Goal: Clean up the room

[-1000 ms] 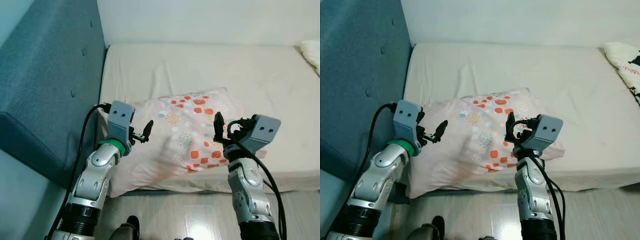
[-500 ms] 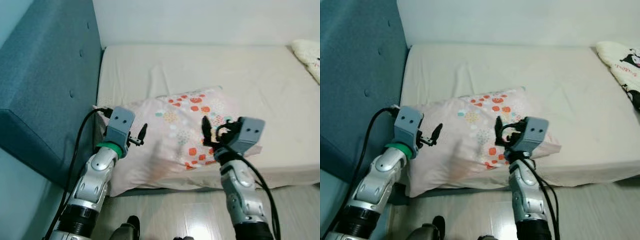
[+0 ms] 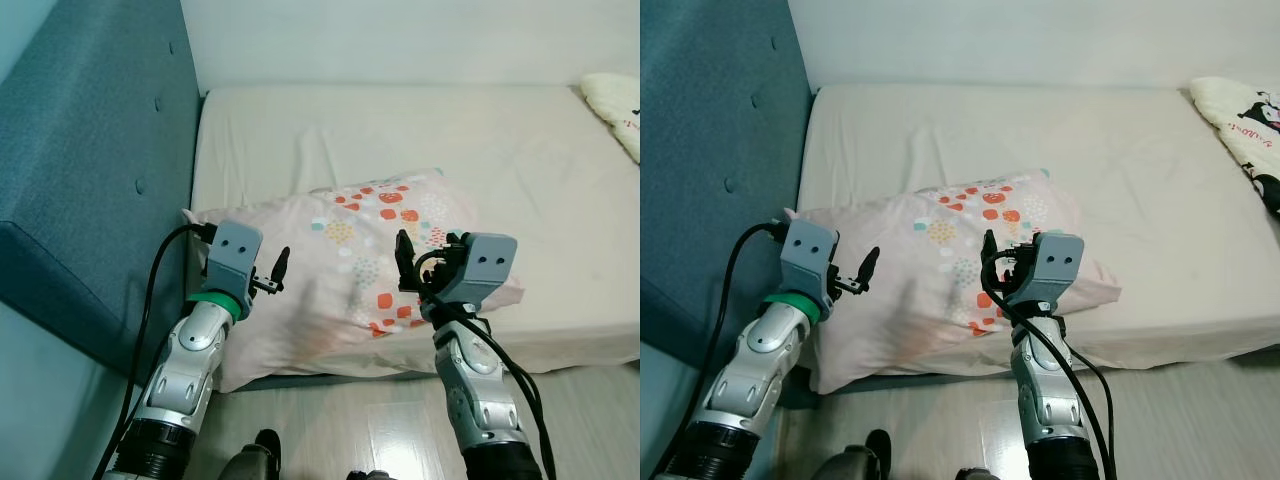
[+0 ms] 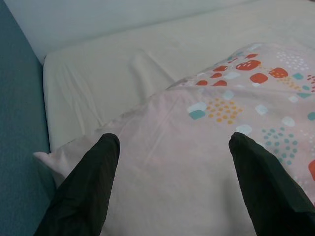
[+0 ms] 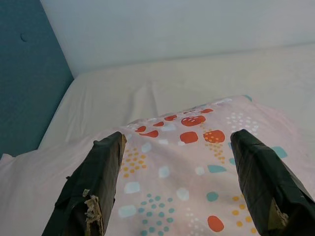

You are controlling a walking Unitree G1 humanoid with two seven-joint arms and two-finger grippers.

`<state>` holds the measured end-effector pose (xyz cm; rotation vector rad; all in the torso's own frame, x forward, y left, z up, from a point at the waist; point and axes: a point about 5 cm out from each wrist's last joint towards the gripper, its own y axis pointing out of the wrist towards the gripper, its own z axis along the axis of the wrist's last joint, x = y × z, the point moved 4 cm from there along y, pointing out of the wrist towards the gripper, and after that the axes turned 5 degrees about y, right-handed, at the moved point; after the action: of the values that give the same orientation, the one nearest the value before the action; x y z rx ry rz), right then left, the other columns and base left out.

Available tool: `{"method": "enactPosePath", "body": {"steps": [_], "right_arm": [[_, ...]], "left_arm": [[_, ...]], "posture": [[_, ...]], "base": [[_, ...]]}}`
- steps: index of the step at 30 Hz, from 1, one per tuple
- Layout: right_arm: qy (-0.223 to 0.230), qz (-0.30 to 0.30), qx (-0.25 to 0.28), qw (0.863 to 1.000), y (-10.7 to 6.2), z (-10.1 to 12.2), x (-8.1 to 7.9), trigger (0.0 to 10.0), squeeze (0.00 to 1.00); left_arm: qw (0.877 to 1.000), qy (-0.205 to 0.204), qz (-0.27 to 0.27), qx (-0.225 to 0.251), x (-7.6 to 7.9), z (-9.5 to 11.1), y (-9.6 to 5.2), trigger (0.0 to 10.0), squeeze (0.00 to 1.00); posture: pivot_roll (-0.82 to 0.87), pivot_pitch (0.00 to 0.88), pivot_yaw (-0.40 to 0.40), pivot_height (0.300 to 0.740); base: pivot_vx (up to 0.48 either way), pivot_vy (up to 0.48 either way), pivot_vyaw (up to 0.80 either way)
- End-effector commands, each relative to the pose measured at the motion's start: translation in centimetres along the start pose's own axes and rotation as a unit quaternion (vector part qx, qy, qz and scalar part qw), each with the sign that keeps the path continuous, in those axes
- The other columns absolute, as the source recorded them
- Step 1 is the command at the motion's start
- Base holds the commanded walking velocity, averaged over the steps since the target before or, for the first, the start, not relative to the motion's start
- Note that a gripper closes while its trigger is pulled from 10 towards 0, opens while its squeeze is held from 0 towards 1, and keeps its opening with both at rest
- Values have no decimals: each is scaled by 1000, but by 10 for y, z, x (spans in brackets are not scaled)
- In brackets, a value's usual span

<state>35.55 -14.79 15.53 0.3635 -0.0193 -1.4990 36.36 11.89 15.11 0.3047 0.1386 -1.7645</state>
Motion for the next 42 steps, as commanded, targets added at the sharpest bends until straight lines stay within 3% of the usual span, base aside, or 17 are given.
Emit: {"method": "enactPosePath", "body": {"steps": [1,31,42], "right_arm": [[2,-9,-4,1000,-2,-4,5,10000,0],[5,-17,0,1000,0,-3,8,10000,0],[7,-22,0,1000,0,-4,10,10000,0]], "left_arm": [[1000,3,-3,-9,4,-8,-3,10000,0],[1000,6,-5,-10,5,-11,-2,10000,0],[1000,7,-5,-12,4,-12,-2,10000,0]], "posture": [[43,160,35,679],[42,154,32,579],[41,157,33,579]], "base": [[0,0,0],[0,0,0],[0,0,0]]}}
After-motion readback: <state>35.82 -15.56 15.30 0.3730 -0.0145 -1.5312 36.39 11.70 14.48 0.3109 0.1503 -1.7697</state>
